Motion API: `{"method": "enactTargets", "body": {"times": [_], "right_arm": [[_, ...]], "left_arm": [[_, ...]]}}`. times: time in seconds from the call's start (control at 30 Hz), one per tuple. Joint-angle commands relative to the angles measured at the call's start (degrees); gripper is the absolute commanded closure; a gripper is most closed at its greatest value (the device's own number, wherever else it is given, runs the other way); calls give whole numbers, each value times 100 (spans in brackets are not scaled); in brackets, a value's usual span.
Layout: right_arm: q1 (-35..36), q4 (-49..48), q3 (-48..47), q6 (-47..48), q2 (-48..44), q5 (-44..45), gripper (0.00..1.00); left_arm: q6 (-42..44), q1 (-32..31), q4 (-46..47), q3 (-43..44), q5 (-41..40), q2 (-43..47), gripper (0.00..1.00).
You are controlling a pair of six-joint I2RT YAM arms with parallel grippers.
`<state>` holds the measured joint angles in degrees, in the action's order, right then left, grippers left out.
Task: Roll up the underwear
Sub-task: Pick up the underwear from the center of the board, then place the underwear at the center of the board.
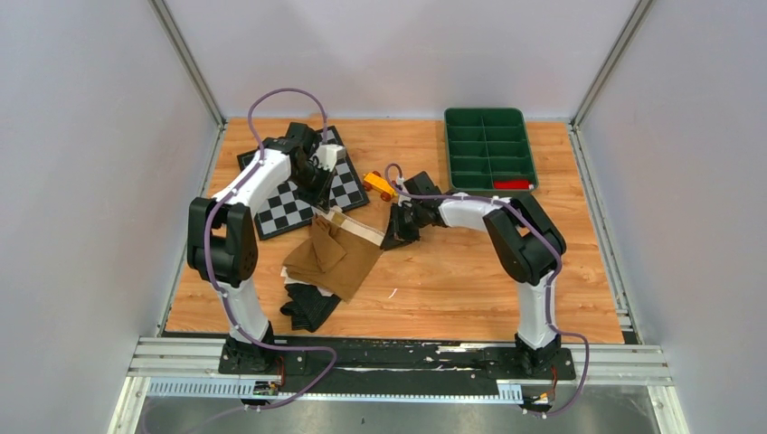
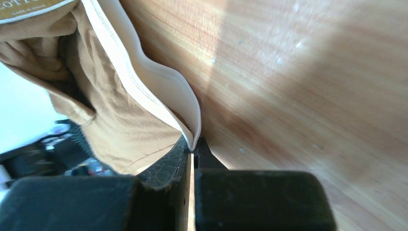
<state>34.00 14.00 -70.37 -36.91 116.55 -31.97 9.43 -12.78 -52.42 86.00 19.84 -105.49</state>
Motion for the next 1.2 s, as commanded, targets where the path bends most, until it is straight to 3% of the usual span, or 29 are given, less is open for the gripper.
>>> {"method": "enactTargets", "body": {"times": [0.0, 0.3, 0.47, 0.6, 0.8, 1.0, 1.07, 1.17], "right_arm": [[-110, 449, -312, 1893, -540, 1029, 100], [-294, 1705, -263, 4447, -2496, 611, 100], [-298, 2137, -132, 4928, -3577, 423, 100], [-303, 2481, -48, 5200, -4370, 258, 100], [-378, 3479, 102, 5546, -5459, 312, 100], [-591, 4436, 322, 5730, -6445, 773, 100], [-973, 4482, 421, 5658, -6449, 792, 100], [-2064, 4307, 604, 5686, -6056, 574, 100]], "left_arm": [[94, -6, -20, 325, 117, 11, 95], [459, -14, -341, 619, 1093, 1012, 97], [1323, -213, -860, 625, 1825, 1762, 97], [1560, -738, -1050, 511, 1793, 2323, 97], [1252, -1651, -801, 68, 1918, 2583, 94], [36, -2363, 232, -474, 1912, 2490, 94], [-547, -2474, 770, -524, 1684, 2236, 86], [-1277, -2489, 1168, -223, 1129, 1465, 62]]}}
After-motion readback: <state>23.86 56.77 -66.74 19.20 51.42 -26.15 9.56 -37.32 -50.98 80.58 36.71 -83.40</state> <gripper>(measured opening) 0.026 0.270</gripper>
